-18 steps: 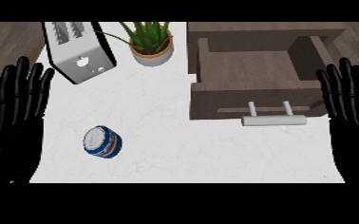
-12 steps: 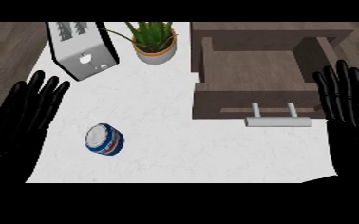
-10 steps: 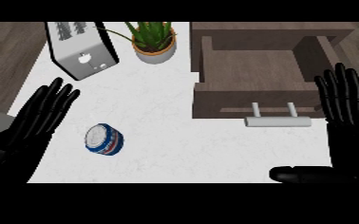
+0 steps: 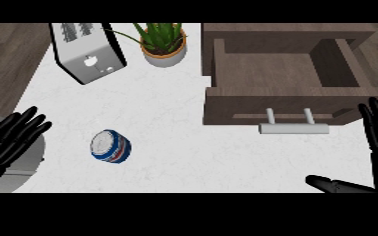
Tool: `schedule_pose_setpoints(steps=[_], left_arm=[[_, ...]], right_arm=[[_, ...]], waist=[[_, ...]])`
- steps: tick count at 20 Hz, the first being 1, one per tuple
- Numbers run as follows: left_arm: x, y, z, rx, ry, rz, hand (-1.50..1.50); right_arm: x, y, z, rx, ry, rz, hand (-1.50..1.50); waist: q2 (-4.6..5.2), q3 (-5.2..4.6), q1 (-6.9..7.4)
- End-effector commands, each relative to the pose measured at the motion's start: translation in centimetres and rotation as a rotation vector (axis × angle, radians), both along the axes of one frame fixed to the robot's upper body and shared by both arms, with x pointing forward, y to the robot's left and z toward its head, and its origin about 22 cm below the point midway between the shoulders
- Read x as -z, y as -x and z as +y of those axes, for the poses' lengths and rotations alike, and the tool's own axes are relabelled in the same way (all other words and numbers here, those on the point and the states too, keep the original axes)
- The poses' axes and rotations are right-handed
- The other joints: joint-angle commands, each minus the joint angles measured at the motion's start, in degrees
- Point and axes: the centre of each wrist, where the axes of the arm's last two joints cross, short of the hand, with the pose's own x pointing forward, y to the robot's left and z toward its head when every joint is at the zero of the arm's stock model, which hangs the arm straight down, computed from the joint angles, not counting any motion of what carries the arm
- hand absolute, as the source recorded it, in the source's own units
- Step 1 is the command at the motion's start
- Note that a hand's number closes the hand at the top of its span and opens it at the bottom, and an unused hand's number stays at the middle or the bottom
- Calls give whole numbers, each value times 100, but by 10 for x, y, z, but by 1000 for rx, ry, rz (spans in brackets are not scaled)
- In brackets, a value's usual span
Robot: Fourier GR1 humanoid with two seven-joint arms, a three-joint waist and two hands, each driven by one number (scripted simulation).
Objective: Pick up the can, place it into the drawer and close the drawer
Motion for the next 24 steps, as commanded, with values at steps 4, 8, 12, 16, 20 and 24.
schedule_pose_setpoints(steps=[4, 8, 12, 16, 20, 24], left_arm=[[-29, 20, 23, 28, -10, 18, -150], [-25, 7, 37, 13, 23, 55, -150], [-15, 13, 53, -40, 80, 94, -150], [-16, 6, 49, -8, 164, 189, -150], [-26, -13, 47, -19, 177, 236, -150], [-16, -9, 24, -7, 222, 279, -150]], right_arm=[[-7, 26, -25, 6, -11, 15, -150], [-10, 35, -46, 1, -12, 4, -150], [7, 33, -39, 7, -10, 23, -150], [12, 40, -52, -18, -24, 13, -150], [13, 52, -52, -17, -6, 14, -150], [-6, 65, -71, -10, 0, 17, -150]], waist=[[-3, 1, -1], [2, 1, -26], [3, 0, -2], [4, 3, -22], [9, 1, -53], [1, 1, -51]])
